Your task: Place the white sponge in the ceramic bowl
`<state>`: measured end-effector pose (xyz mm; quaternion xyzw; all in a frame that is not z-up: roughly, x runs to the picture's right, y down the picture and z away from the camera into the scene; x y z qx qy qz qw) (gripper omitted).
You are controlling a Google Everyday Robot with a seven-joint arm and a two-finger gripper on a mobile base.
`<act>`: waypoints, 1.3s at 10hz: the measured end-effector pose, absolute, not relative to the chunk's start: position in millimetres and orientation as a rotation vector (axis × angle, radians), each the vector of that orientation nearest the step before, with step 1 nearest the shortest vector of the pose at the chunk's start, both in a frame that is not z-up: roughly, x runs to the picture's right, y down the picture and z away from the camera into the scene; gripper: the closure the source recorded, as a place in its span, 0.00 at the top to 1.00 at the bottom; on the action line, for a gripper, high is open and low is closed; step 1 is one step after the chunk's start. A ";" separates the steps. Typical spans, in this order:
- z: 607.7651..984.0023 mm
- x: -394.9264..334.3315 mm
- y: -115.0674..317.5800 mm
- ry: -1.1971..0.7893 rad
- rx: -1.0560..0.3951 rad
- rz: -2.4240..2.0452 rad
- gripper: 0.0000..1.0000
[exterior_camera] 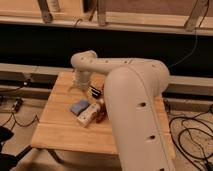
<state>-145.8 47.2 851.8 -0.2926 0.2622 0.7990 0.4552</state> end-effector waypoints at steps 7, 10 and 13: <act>858.7 -175.2 68.2 0.690 -0.783 1.851 0.80; 878.2 -203.4 78.3 0.701 -0.800 1.774 0.80; 904.1 -212.3 77.3 0.712 -0.778 1.761 0.80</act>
